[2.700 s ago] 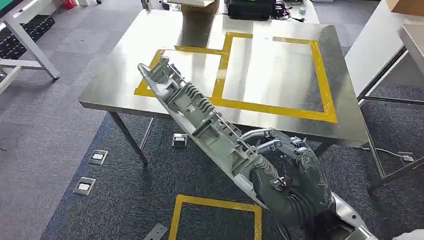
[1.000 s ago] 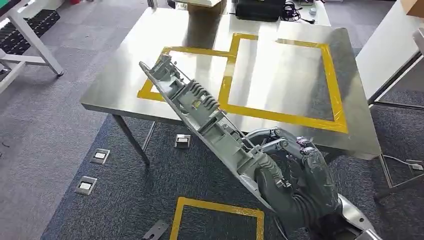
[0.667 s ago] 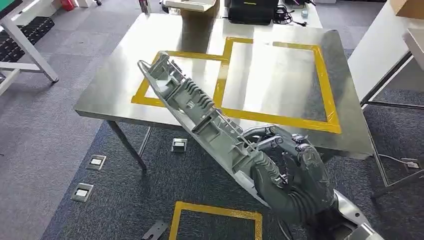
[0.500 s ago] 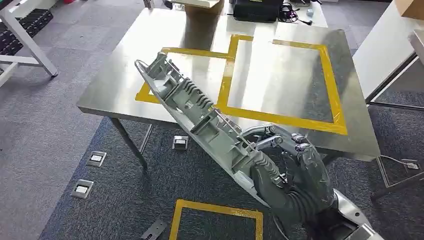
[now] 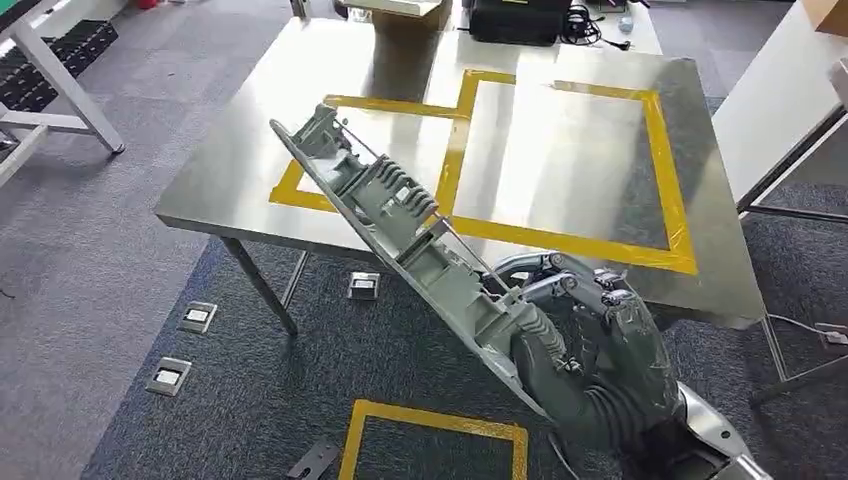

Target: Take the parts from the cabinet and place them on the table.

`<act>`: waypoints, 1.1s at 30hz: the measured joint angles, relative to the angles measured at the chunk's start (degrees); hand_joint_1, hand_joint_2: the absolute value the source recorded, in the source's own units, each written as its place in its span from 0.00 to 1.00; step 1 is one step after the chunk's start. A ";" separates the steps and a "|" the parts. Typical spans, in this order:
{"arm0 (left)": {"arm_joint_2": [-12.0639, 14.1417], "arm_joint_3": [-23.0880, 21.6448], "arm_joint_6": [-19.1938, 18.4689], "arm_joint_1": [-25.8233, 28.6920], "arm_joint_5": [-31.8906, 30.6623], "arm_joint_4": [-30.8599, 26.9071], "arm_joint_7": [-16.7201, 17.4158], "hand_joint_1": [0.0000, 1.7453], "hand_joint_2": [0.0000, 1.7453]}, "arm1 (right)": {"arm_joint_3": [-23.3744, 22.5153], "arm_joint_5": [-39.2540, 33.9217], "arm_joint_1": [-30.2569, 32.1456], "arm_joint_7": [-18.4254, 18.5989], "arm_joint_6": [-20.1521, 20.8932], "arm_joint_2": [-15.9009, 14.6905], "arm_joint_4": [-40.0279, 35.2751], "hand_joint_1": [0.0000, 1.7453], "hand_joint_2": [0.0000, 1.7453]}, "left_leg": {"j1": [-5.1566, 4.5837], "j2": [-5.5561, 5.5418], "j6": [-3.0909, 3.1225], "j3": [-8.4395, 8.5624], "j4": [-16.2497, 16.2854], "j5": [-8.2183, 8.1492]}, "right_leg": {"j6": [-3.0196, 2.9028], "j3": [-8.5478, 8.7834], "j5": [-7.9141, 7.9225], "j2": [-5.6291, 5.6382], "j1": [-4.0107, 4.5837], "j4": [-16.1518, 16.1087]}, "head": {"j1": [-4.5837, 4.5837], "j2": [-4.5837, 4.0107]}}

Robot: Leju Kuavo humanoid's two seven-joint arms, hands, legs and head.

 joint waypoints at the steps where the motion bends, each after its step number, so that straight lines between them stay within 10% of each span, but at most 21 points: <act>1: 0.00 0.00 0.04 0.02 0.00 0.00 0.00 0.00 1.00 | 0.00 0.00 -0.01 0.00 0.00 -0.02 0.02 1.00 1.00 | -0.09 0.17 -0.13 -0.27 0.93 -0.80 | -0.21 0.52 -0.08 -0.09 0.15 -0.34 | -0.05 -0.02; 4: 0.00 0.00 0.04 0.13 0.00 0.00 0.00 0.00 1.00 | 0.00 0.00 0.03 0.04 0.00 -0.02 0.09 1.00 1.00 | -0.12 0.20 -0.43 -5.57 12.93 -6.28 | -0.87 1.03 -0.42 -0.28 0.23 -0.34 | -0.66 0.00; 6: -0.02 0.00 -0.09 0.32 0.02 0.00 0.00 0.00 1.00 | 0.04 -0.02 0.03 0.02 0.00 -0.02 0.09 1.00 1.00 | -0.12 0.20 -0.62 -7.73 16.46 -6.22 | -0.89 1.16 -0.61 -0.10 0.28 -0.20 | -0.79 0.00; 9: 0.04 0.00 -0.20 0.20 0.02 0.00 0.00 0.00 1.00 | 0.07 -0.02 0.03 0.02 0.00 -0.02 0.09 1.00 1.00 | -0.12 0.22 -0.30 -3.11 5.07 1.70 | -0.48 1.87 -1.36 0.12 0.27 0.31 | -1.12 0.00; 16: 0.13 0.07 -0.22 0.26 0.02 0.02 0.00 0.00 1.00 | -0.02 -0.13 -0.01 0.04 0.00 -0.04 0.09 1.00 1.00 | 0.01 0.12 1.65 -0.64 -0.21 1.65 | 1.65 1.18 -2.28 0.00 0.56 1.29 | -1.01 0.00; 19: 0.11 0.15 -0.26 0.08 0.00 0.00 0.00 0.00 1.00 | -0.07 -0.13 0.07 0.04 -0.02 -0.07 0.07 1.00 1.00 | -0.05 0.15 2.17 -0.62 -0.20 1.46 | 2.38 -4.63 -7.42 -0.06 0.04 12.59 | -0.20 0.00; 21: 0.11 0.17 -0.24 0.22 0.00 0.00 0.02 0.00 1.00 | -0.07 -0.13 0.11 0.04 -0.02 -0.07 0.09 1.00 1.00 | -0.08 0.18 2.22 -0.55 -0.17 1.34 | 2.59 -7.88 -8.13 -0.06 -0.02 17.85 | -0.11 0.00; 25: 0.09 0.26 -0.24 0.21 -0.02 0.00 0.02 0.00 1.00 | -0.09 -0.15 0.04 0.04 -0.02 -0.09 0.09 1.00 1.00 | -0.08 -0.05 1.81 0.44 -0.17 0.57 | 1.67 -1.31 1.35 -0.06 0.09 2.49 | 0.06 0.00; 30: -0.09 0.26 -0.24 0.15 -0.04 0.00 0.02 0.00 1.00 | -0.15 -0.17 0.03 0.04 -0.04 -0.13 0.04 1.00 1.00 | -0.23 0.07 0.12 0.55 -0.53 0.19 | 0.38 -0.07 -0.28 0.08 0.57 0.25 | 0.15 0.00; 33: -0.07 0.31 -0.24 0.12 -0.04 0.00 0.02 0.00 1.00 | -0.31 -0.17 0.01 0.04 -0.02 -0.13 0.04 1.00 1.00 | -0.16 0.21 -0.19 -1.77 5.31 -3.48 | -0.52 1.17 -0.39 -0.26 0.18 -0.60 | -0.31 0.00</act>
